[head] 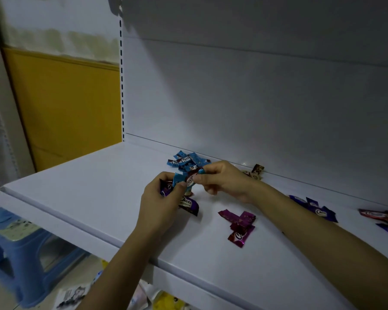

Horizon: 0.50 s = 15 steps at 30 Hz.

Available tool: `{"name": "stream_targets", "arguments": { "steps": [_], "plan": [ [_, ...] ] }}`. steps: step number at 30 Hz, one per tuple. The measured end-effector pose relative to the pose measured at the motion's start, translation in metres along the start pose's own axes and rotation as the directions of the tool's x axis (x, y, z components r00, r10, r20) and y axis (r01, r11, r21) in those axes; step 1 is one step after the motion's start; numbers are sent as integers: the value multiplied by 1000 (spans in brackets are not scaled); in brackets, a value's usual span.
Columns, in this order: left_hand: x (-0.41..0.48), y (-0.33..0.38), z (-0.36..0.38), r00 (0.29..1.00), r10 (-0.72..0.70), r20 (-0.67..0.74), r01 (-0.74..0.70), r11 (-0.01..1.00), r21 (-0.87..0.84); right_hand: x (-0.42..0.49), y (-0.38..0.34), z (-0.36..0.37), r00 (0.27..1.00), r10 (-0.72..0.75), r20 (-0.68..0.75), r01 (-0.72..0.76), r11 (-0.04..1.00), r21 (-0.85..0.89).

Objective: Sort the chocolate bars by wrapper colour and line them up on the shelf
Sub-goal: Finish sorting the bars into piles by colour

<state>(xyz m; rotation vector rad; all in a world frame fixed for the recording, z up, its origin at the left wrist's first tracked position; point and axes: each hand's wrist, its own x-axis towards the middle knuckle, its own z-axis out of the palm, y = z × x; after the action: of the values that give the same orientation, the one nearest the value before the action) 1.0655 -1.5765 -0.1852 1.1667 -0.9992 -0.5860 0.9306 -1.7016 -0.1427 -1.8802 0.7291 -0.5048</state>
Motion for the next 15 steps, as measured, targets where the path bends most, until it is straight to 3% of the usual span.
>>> {"name": "stream_targets", "arguments": {
  "steps": [2,5,8,10,12,15],
  "plan": [
    [0,0,0,1000,-4,-3,4,1000,0,6,2,-4,989,68,-128,-48,987,151],
    [0,0,0,1000,-15,19,15,1000,2,21,-2,-12,908,215,-359,-85,935,344],
    [1,0,-2,999,-28,23,28,999,-21,34,-13,-19,880,257,-399,-43,880,472],
    [-1,2,-2,999,-39,34,41,999,-36,37,-21,-18,899,227,-375,-71,920,386],
    [-2,4,-1,999,-34,26,34,999,-15,33,-28,-11,928,166,-334,-128,983,134],
    [-2,8,-1,1000,-7,15,6,999,37,19,-31,3,995,56,-83,-66,992,-112]
  ]
}}
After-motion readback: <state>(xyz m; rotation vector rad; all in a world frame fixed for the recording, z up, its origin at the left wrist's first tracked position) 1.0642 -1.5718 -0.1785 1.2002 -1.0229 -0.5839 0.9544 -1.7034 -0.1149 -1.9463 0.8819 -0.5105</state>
